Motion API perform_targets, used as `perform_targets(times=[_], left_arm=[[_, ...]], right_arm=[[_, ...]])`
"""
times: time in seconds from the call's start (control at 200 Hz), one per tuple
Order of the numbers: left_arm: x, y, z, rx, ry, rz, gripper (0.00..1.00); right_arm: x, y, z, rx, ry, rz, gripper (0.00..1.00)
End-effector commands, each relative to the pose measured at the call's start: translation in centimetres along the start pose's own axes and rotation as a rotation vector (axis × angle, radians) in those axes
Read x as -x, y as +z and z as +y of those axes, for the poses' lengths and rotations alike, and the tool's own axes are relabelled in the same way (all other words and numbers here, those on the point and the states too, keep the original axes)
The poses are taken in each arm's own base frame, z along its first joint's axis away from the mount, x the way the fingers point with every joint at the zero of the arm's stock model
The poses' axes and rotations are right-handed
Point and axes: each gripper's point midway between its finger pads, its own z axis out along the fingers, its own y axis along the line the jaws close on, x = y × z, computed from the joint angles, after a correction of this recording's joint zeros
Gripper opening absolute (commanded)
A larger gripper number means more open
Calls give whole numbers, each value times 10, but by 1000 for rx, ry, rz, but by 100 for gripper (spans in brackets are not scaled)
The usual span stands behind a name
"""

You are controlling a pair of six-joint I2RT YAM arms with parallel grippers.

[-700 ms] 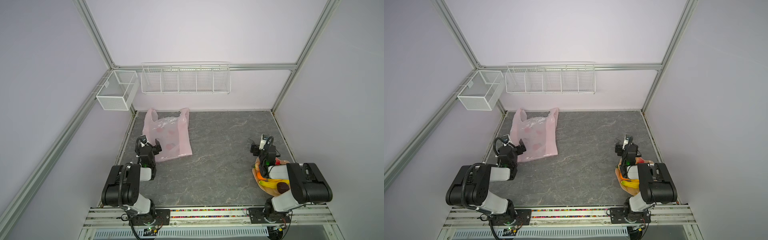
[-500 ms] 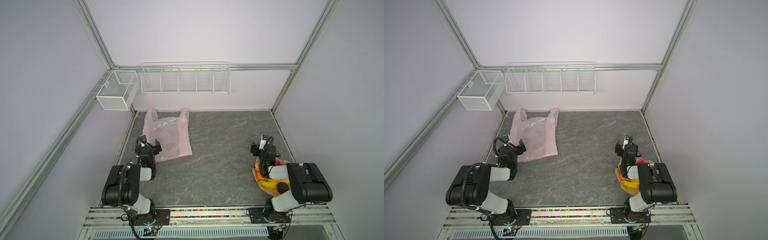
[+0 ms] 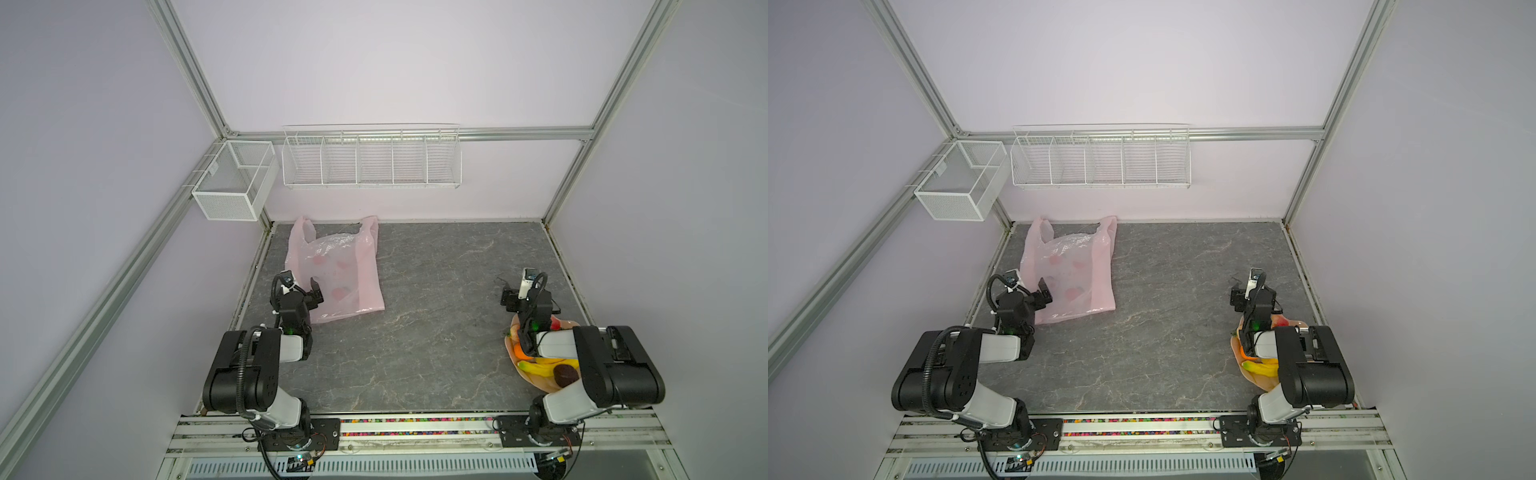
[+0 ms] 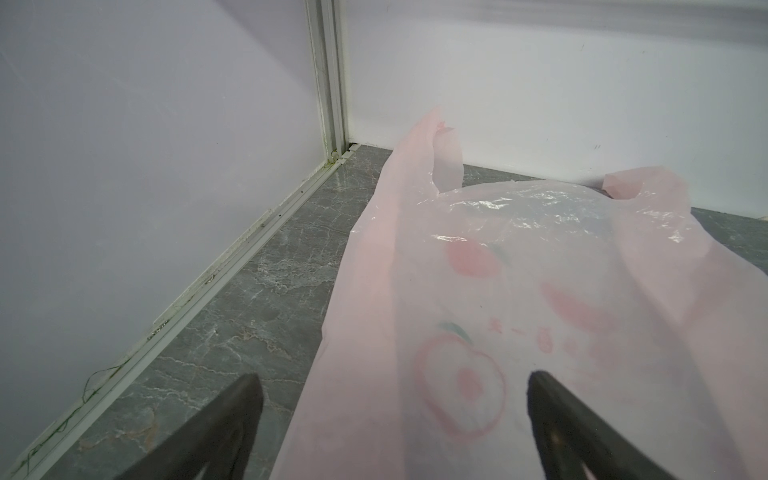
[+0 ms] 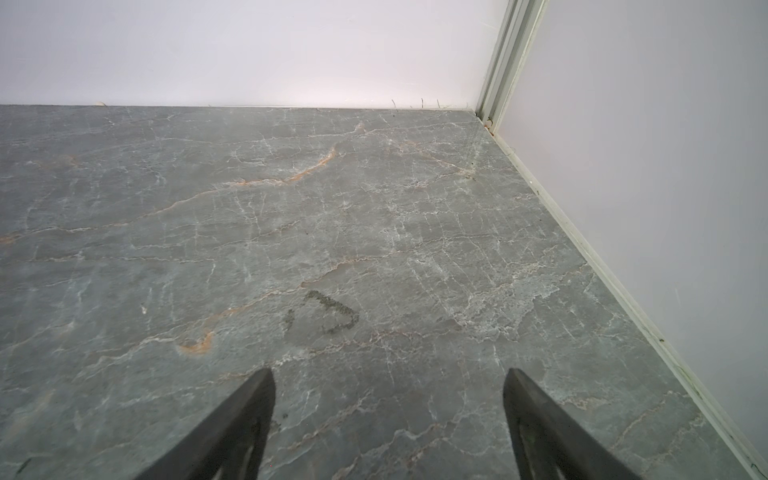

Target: Place the fruits into the plastic bag

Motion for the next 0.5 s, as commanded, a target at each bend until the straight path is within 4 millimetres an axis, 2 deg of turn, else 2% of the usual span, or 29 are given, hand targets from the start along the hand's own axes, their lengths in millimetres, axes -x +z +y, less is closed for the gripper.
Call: perform_targets(times=[0.0,0.225,0.345,0.5], left_arm=[[5,4,-3,-5,0,-9,99],[5,4,-3,-5,-2,-9,99],[7,2,-15,-77,27,-12,99],[28,-12,-12,-66,23,-46,99]], right_arm=[[6,1,0,-5,3,-18,88],[7,0,0,-5,4,-20,88],[9,-1,2,4,1,-30,88],[23,-7,0,-8,-12,17,88]])
